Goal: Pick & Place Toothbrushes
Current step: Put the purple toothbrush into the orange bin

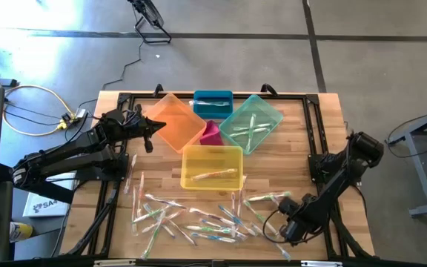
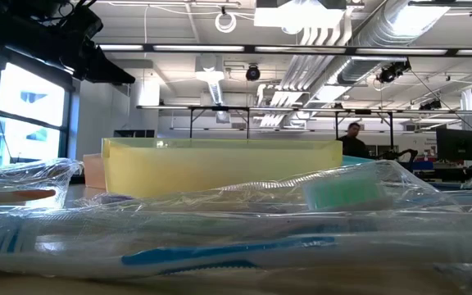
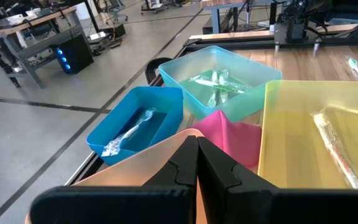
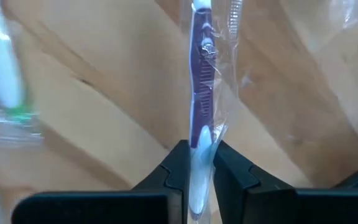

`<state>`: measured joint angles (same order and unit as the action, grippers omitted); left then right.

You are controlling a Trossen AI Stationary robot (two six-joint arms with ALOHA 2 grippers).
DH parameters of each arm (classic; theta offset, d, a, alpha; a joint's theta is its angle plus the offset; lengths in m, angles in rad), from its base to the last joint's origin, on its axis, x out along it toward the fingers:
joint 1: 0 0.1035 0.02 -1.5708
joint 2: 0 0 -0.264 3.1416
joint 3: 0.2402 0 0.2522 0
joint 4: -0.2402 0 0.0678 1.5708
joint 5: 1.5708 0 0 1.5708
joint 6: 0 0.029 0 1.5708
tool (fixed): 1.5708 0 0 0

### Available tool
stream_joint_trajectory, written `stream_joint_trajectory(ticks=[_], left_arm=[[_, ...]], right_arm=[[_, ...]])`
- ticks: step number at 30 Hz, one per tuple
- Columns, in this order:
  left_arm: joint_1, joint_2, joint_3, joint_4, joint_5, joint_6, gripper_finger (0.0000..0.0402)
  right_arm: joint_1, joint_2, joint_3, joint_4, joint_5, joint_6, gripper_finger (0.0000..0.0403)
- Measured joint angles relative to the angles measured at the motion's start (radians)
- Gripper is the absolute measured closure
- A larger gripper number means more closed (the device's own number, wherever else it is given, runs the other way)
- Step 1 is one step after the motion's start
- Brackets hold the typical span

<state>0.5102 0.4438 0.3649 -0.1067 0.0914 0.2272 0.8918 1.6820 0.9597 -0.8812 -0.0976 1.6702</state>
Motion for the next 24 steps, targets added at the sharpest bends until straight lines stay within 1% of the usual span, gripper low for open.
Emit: stream_joint_trajectory(ticks=[4,9,13,19,22,24], left_arm=[[0.000,0.000,0.000,0.000,0.000,0.000,0.0402],[0.000,0.000,0.000,0.000,0.000,0.000,0.0402],[0.000,0.000,0.000,0.000,0.000,0.000,0.0402],[0.000,0.000,0.000,0.000,0.000,0.000,0.0402],[0.000,0.000,0.000,0.000,0.000,0.000,0.0402],[0.000,0.000,0.000,0.000,0.000,0.000,0.0402]], right_arm=[[-0.025,-0.037,0.000,-0.026,0.027,-0.003,0.0373],[-0.063,-0.085,0.002,-0.016,0.073,-0.027,0.0389],[-0.095,-0.117,0.003,-0.016,0.162,-0.036,0.0389],[-0.159,-0.125,0.004,0.011,0.314,-0.136,0.0387],[-0.206,-0.125,0.004,0.031,0.355,-0.185,0.0387],[-0.242,-0.125,0.004,0.047,0.361,-0.220,0.0387]])
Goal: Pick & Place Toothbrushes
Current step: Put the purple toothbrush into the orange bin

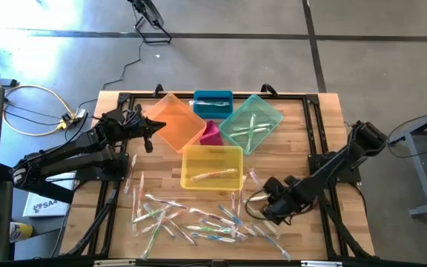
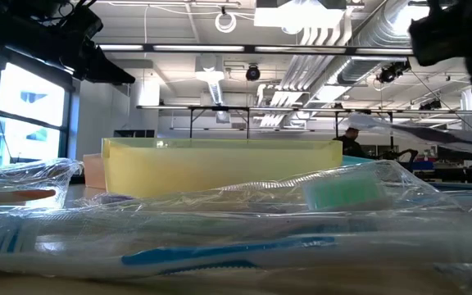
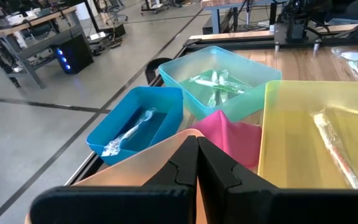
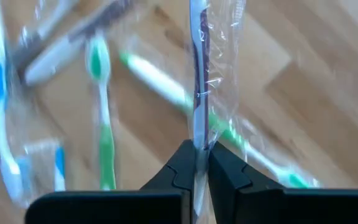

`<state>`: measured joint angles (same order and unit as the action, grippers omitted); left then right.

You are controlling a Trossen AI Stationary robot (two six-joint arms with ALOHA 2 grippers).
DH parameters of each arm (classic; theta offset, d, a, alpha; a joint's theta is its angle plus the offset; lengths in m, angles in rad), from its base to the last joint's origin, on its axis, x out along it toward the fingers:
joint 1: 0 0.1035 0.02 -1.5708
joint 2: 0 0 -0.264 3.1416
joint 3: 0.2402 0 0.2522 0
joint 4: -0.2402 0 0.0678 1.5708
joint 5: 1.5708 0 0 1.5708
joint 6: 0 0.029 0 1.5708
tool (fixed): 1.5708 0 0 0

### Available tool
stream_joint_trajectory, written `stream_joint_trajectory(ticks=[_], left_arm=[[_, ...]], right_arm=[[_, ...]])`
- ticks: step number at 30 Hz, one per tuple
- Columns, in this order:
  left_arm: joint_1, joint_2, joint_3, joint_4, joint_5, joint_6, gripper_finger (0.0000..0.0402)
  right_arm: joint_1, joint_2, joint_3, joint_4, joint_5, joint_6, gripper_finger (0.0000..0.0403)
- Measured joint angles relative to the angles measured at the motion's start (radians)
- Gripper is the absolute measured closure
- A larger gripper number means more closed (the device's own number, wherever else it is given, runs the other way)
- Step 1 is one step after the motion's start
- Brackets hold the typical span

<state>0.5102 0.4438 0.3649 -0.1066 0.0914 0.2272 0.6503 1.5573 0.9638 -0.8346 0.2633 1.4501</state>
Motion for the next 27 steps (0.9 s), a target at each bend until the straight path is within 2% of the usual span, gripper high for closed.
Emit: stream_joint_trajectory(ticks=[9,18,27], left_arm=[[0.000,0.000,0.000,0.000,0.000,0.002,0.0402],[0.000,0.000,0.000,0.000,-0.034,0.004,0.0402],[0.000,0.000,0.000,0.000,-0.068,0.013,0.0402]], right_arm=[[-0.159,-0.008,0.000,0.016,0.062,-0.268,0.0388],[-0.366,-0.096,0.002,0.036,0.105,-0.590,0.0388],[-0.588,-0.196,0.002,0.216,0.105,-0.929,0.0387]])
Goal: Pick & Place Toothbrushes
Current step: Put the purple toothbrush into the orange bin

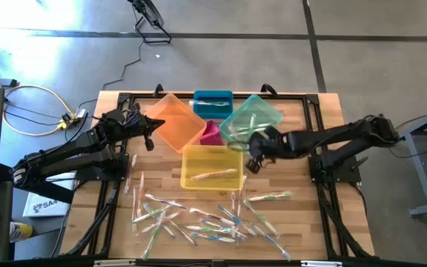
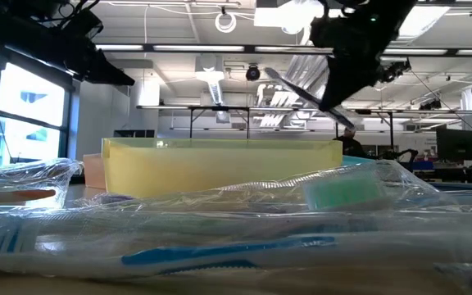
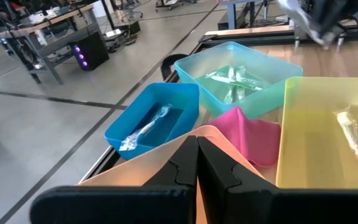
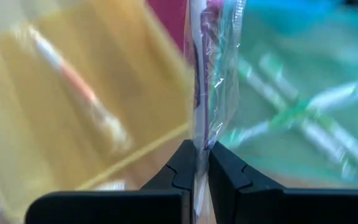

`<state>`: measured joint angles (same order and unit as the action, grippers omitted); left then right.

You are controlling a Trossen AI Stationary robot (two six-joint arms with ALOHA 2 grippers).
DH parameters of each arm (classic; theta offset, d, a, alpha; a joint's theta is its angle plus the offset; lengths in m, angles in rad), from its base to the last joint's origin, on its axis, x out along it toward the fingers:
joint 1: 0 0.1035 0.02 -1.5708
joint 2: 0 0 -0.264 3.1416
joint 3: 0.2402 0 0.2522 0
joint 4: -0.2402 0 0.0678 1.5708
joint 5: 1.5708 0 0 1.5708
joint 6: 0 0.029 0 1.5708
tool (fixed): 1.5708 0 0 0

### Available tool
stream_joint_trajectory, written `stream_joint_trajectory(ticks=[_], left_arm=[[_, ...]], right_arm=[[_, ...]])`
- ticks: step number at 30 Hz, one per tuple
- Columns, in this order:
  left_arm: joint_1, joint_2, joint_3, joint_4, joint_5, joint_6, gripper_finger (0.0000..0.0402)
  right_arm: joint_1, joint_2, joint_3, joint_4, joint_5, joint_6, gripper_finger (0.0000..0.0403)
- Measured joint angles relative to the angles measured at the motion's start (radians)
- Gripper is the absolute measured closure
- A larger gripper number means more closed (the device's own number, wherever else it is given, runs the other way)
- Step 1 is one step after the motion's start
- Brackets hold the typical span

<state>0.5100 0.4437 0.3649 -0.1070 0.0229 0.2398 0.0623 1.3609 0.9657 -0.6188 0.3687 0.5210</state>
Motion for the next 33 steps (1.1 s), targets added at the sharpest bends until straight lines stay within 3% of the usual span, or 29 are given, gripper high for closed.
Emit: stream_joint_trajectory(ticks=[7,14,23,33], left_arm=[[0.000,0.000,0.000,0.000,-0.048,0.002,0.0402],[0.000,0.000,0.000,0.000,-0.081,0.003,0.0402],[0.000,0.000,0.000,-0.031,-0.084,0.003,0.0402],[0.000,0.000,0.000,-0.027,-0.086,-0.055,0.0402]], right_arm=[[-0.152,-0.001,0.000,0.199,0.035,-0.221,0.0387],[-0.243,-0.001,0.000,0.346,0.045,-0.315,0.0387],[-0.267,0.003,0.000,0.435,0.076,-0.323,0.0387],[-0.270,0.003,0.000,0.545,0.080,-0.440,0.0387]])
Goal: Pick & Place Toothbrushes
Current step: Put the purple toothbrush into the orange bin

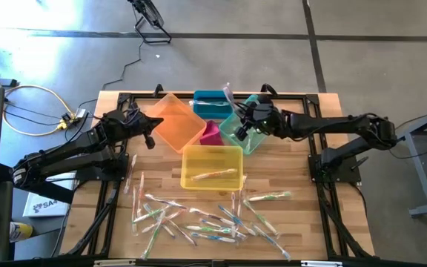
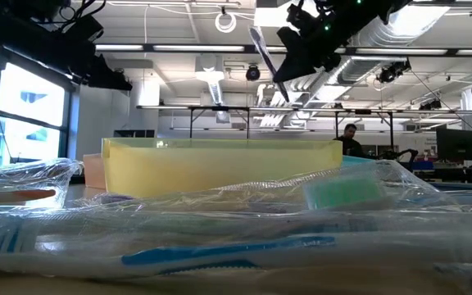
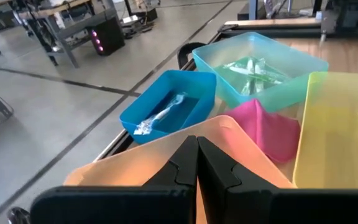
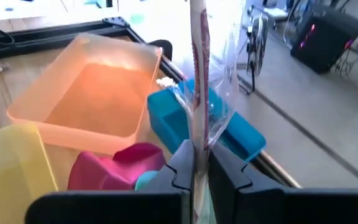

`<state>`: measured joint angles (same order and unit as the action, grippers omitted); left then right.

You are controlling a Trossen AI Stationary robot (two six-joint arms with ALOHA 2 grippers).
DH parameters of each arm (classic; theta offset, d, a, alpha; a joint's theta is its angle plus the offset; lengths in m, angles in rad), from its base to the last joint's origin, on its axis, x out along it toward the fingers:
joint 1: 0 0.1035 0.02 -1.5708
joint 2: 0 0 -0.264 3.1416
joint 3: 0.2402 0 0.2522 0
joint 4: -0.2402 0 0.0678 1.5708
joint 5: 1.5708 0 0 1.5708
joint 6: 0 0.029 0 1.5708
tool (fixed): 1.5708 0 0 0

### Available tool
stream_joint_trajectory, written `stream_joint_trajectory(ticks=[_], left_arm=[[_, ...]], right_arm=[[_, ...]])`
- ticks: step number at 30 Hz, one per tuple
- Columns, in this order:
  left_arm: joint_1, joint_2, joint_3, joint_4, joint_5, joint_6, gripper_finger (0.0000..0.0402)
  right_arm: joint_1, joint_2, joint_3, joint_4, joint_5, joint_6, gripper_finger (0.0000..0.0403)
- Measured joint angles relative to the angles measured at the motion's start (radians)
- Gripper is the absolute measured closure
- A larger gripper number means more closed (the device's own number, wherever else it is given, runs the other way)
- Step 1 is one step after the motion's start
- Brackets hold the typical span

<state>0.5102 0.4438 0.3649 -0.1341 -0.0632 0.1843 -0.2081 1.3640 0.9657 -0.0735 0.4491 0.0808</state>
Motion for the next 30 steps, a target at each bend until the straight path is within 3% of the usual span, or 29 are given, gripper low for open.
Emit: stream_joint_trajectory(ticks=[5,10,18,23,30], left_arm=[[0.000,0.000,0.000,0.043,-0.001,-0.062,0.0402],[0.000,0.011,0.000,0.216,0.006,-0.209,0.0402],[0.000,0.119,0.000,0.413,0.243,-0.299,0.0402],[0.000,0.220,0.000,0.514,0.297,-0.325,0.0400],[0.000,0.355,0.000,0.739,0.386,-0.317,0.0333]], right_arm=[[-0.023,0.000,0.000,0.094,-0.007,-0.059,0.0387],[-0.042,0.000,0.000,0.136,-0.053,-0.085,0.0387],[-0.041,0.000,0.000,0.163,-0.289,-0.163,0.0387],[-0.022,0.005,0.000,0.177,-0.395,-0.172,0.0387],[0.038,0.063,0.000,0.245,-0.402,-0.208,0.0387]])
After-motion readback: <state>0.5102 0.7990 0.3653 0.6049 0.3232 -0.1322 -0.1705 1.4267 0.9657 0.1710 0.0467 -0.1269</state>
